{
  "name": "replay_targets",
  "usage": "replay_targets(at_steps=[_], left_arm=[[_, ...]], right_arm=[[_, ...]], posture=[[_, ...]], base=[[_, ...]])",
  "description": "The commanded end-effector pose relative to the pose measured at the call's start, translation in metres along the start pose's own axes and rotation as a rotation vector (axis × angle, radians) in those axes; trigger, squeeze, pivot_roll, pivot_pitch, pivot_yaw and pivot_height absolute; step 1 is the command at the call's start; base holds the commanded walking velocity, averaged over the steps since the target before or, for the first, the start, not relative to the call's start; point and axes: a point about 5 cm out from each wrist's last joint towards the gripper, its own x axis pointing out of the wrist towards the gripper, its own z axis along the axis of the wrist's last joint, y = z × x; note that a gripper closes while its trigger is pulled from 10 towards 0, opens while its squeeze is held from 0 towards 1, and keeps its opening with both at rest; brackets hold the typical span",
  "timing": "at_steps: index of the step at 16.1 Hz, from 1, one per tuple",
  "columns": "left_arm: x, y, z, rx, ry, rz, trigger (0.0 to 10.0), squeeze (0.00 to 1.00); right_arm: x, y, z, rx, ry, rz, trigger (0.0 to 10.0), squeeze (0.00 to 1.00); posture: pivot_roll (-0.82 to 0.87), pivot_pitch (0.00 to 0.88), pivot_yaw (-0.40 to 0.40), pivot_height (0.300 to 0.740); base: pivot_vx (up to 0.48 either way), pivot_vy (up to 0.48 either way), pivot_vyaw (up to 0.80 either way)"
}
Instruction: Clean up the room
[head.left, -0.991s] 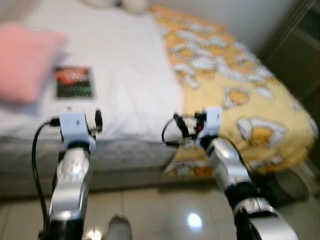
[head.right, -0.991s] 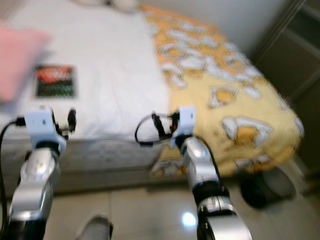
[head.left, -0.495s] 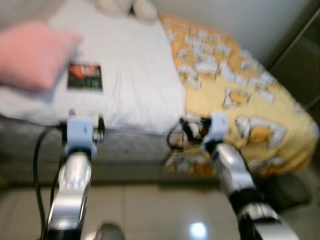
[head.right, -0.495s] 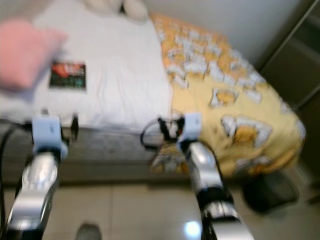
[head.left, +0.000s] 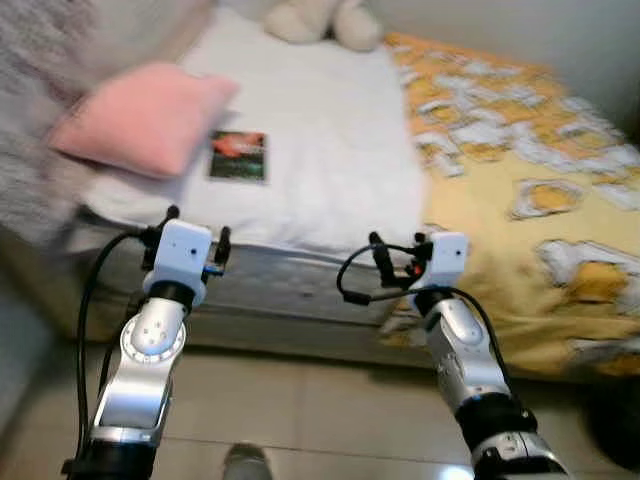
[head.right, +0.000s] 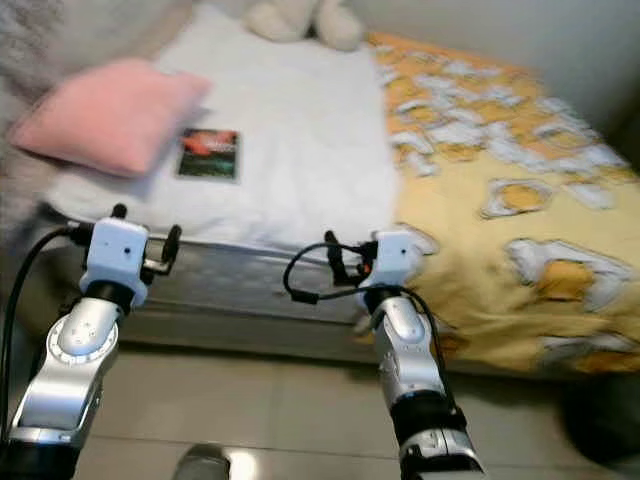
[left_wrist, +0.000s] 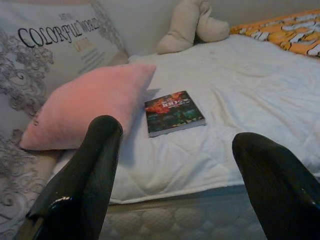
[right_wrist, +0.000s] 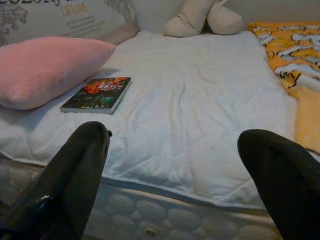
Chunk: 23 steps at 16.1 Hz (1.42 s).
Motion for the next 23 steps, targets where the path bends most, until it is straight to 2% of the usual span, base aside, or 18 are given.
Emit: replay_targets(at_steps=[1,3,4,7,9,11,12,13,14,16,17,18,19,20,21,23], left_arm=[[0.007,-0.003,0.007,-0.006,-0.011,-0.045,10.0,0.0],[0.015,-0.004,0.014,0.017,-0.035,-0.094,10.0,0.0],[0.023,-0.007,0.023,0.049,-0.064,-0.153,10.0,0.0],[0.032,-0.007,0.03,0.052,-0.074,-0.204,10.0,0.0],[0.037,-0.007,0.02,-0.092,0.009,-0.144,10.0,0.0],[0.035,-0.007,0.004,-0.168,0.07,-0.1,10.0,0.0],[0.03,-0.01,-0.003,-0.151,0.089,-0.115,10.0,0.0],[0.027,-0.014,-0.004,-0.092,0.079,-0.153,10.0,0.0],[0.028,-0.017,-0.001,-0.013,0.059,-0.192,10.0,0.0],[0.034,-0.018,0.006,0.086,0.019,-0.271,10.0,0.0],[0.037,-0.012,0.007,0.067,0.026,-0.249,10.0,0.0],[0.039,-0.005,0.005,-0.01,0.054,-0.195,10.0,0.0],[0.039,-0.003,0.005,-0.035,0.063,-0.177,10.0,0.0],[0.033,-0.005,-0.001,-0.145,0.104,-0.151,10.0,0.0],[0.02,-0.011,-0.007,-0.193,0.124,-0.159,10.0,0.0],[0.014,-0.012,-0.013,-0.186,0.132,-0.145,10.0,0.0]], right_arm=[[-0.005,-0.009,-0.001,-0.004,-0.005,-0.07,10.0,0.52],[-0.009,-0.011,-0.005,-0.008,0.004,-0.117,10.0,0.45],[-0.016,-0.015,-0.006,-0.006,-0.017,-0.171,10.0,0.44],[-0.017,-0.017,-0.003,0.004,-0.066,-0.213,10.0,0.49],[-0.011,-0.012,0.005,-0.006,-0.088,-0.178,10.0,0.52],[-0.013,-0.015,0.005,-0.021,-0.075,-0.169,10.0,0.52],[-0.016,-0.022,0.005,-0.016,-0.078,-0.193,10.0,0.52],[-0.018,-0.027,0.004,-0.002,-0.085,-0.218,10.0,0.52],[-0.02,-0.027,0.001,-0.001,-0.08,-0.226,10.0,0.53],[-0.02,-0.02,-0.006,0.007,-0.058,-0.219,10.0,0.53],[-0.019,-0.015,-0.008,0.003,-0.051,-0.205,10.0,0.53],[-0.019,-0.014,-0.01,0.006,-0.043,-0.195,10.0,0.53],[-0.018,-0.014,-0.01,0.007,-0.04,-0.192,10.0,0.53],[-0.017,-0.014,-0.01,0.003,-0.031,-0.176,10.0,0.53],[-0.013,-0.013,-0.009,0.0,-0.024,-0.157,10.0,0.53],[-0.009,-0.01,-0.009,-0.001,-0.016,-0.136,10.0,0.54]], posture=[[0.25,0.0,-0.05,0.74],[0.22,0.0,-0.002,0.74],[0.19,0.0,0.07,0.74],[0.16,0.0,0.13,0.74],[0.14,0.0,0.124,0.74],[0.13,0.0,0.113,0.74],[0.12,0.0,0.119,0.74],[0.13,0.0,0.129,0.74],[0.13,0.0,0.136,0.74],[0.15,0.0,0.139,0.74],[0.16,0.0,0.131,0.74],[0.18,0.0,0.111,0.74],[0.18,0.0,0.111,0.74],[0.2,0.0,0.098,0.74],[0.22,0.0,0.078,0.74],[0.24,0.0,0.054,0.74]], base=[[0.0,0.0,0.0],[0.0,0.0,0.0],[0.0,0.0,0.0],[0.0,0.0,0.45],[0.0,0.0,0.56],[0.0,0.0,0.53],[0.0,0.0,0.52],[0.0,0.0,0.52],[0.0,0.0,0.52],[0.0,0.0,0.52],[0.0,0.0,0.52],[0.0,0.0,0.52],[0.0,0.0,0.52],[0.0,0.0,0.52],[0.0,0.0,0.52],[0.0,0.0,0.52]])
